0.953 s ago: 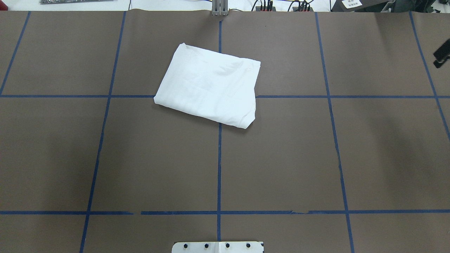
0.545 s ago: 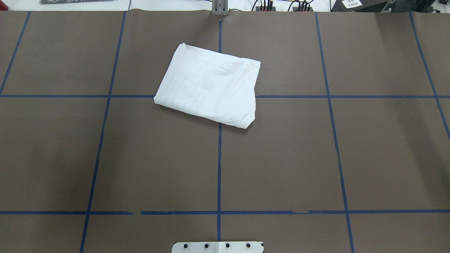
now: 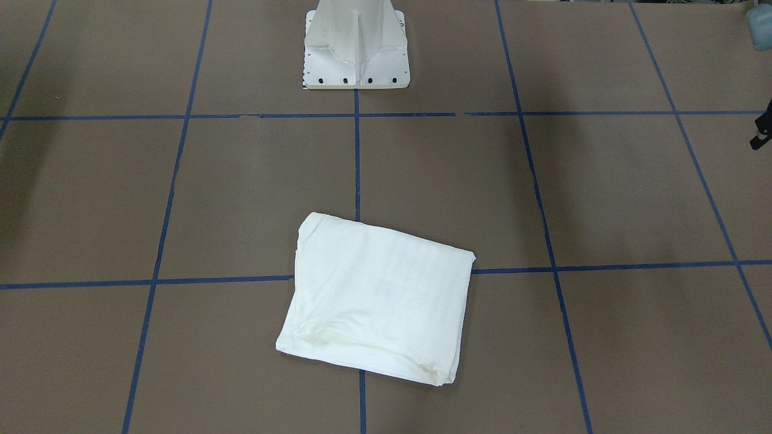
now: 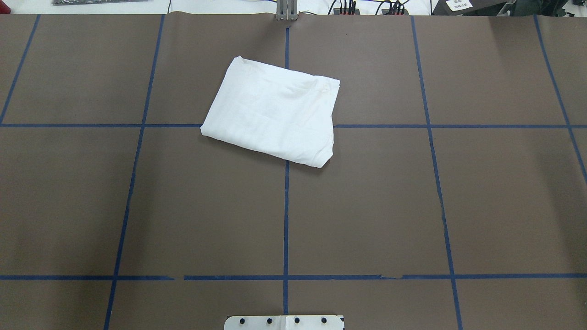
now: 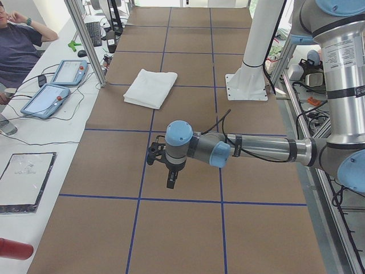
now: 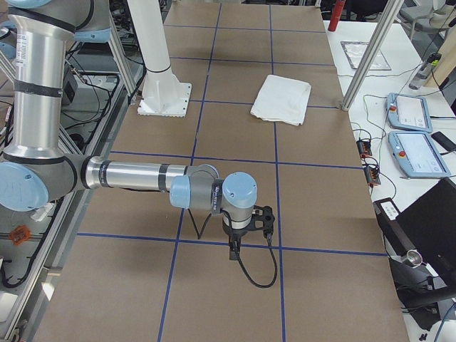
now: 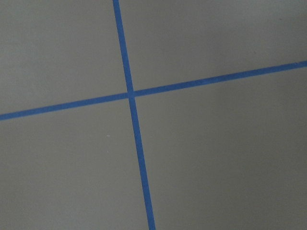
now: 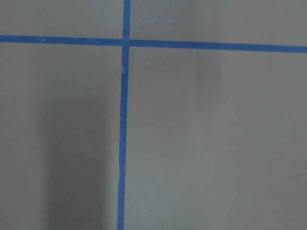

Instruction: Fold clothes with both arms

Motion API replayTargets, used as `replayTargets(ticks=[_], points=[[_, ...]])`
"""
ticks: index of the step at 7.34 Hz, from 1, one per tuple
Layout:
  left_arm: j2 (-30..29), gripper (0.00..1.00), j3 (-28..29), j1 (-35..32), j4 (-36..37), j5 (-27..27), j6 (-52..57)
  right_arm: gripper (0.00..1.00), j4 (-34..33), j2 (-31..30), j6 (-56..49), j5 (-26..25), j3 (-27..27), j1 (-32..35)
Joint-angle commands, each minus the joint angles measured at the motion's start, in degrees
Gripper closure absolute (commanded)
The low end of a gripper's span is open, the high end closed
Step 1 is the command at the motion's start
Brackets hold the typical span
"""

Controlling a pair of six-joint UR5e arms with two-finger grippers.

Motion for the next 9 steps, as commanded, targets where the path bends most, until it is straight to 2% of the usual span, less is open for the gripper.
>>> replayTargets(ticks=[1,3,4,5,6,9], points=[[3.3,0.0,-1.1,-0.1,0.0,-0.8,0.0,0.0,0.2,1.3,0.5,-1.3,-0.1,-0.2],[2.8,0.0,-1.2,-0.5,0.4,-0.6,-0.5,0.0,0.3,1.3,0.2,-2.2,-0.1,-0.2],[1.3,0.0,1.5,-1.5,1.6,-0.4,0.0,0.0,0.3,1.3,0.1,-2.1,-0.1,-0.2],[0.8,0.0,1.5,-4.9,1.9,-0.5,1.4,0.0,0.3,1.3,0.0,-2.1,-0.1,-0.2],[0.6,0.0,2.0,-5.6,4.8,-0.2,1.6,0.0,0.3,1.4,0.0,-2.1,-0.1,-0.2],[0.0,0.0,0.5,-5.8,6.0,-0.5,1.3,0.0,0.3,1.4,0.2,-1.9,-0.2,-0.2]])
